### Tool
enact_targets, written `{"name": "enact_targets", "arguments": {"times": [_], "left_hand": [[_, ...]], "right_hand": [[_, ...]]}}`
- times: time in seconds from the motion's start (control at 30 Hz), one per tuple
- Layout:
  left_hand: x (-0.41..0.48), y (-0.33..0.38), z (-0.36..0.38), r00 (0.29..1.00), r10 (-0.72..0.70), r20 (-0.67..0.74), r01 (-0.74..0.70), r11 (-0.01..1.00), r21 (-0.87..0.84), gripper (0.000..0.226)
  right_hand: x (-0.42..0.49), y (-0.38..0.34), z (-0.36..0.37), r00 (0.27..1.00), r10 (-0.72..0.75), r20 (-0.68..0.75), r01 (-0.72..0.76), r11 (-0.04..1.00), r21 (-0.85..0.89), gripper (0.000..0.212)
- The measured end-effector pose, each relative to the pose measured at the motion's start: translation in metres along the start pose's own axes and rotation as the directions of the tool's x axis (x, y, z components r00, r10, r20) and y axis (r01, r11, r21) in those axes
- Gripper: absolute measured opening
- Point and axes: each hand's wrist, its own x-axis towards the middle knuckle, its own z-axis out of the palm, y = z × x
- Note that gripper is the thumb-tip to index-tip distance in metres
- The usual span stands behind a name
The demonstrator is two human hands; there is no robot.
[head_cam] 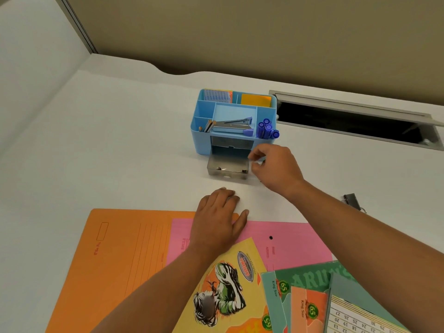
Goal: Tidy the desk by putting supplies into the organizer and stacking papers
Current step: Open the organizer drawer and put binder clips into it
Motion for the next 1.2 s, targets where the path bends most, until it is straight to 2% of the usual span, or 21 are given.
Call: {"name": "enact_targets", "arguments": {"times": [0.13, 0.23, 0.57, 0.73, 0.83, 0.93, 1.07, 1.2], "left_hand": [[0.0, -0.001, 0.002, 1.0, 0.011, -0.02, -0.011, 1.0, 0.002, 0.045], [0.0, -0.002, 0.003, 0.999, 0.017, -0.031, -0.017, 1.0, 0.01, 0.044], [0.0, -0.001, 0.002, 1.0, 0.004, -0.019, -0.004, 1.0, 0.02, 0.045], [0.0, -0.001, 0.002, 1.0, 0.0, -0.01, 0.0, 1.0, 0.017, 0.047], [0.0, -0.001, 0.002, 1.0, -0.002, -0.008, 0.002, 1.0, 0.015, 0.048], [0.0, -0.001, 0.001, 1.0, -0.01, -0.005, 0.01, 1.0, 0.016, 0.048], [0.0, 0.0, 0.001, 1.0, -0.01, -0.011, 0.01, 1.0, 0.007, 0.048], [0.0, -0.001, 0.001, 1.0, -0.012, 0.006, 0.012, 1.0, 0.009, 0.047]], "right_hand": [[-0.003, 0.024, -0.015, 0.995, 0.086, -0.044, -0.088, 0.996, -0.029, 0.021], [-0.007, 0.038, -0.02, 0.993, 0.114, -0.015, -0.114, 0.991, -0.071, 0.022], [-0.022, 0.038, -0.004, 0.994, 0.067, 0.088, -0.049, 0.979, -0.198, 0.033], [-0.022, 0.035, 0.002, 0.995, 0.074, 0.061, -0.059, 0.975, -0.215, 0.022], [-0.022, 0.035, -0.001, 0.994, 0.09, 0.064, -0.077, 0.98, -0.184, 0.016], [-0.022, 0.03, -0.008, 0.997, 0.079, 0.009, -0.078, 0.991, -0.11, 0.012], [-0.019, 0.012, -0.015, 0.999, 0.008, -0.052, -0.008, 1.0, -0.012, 0.013], [-0.014, -0.008, -0.009, 0.997, -0.07, -0.041, 0.07, 0.998, -0.007, 0.012]]}}
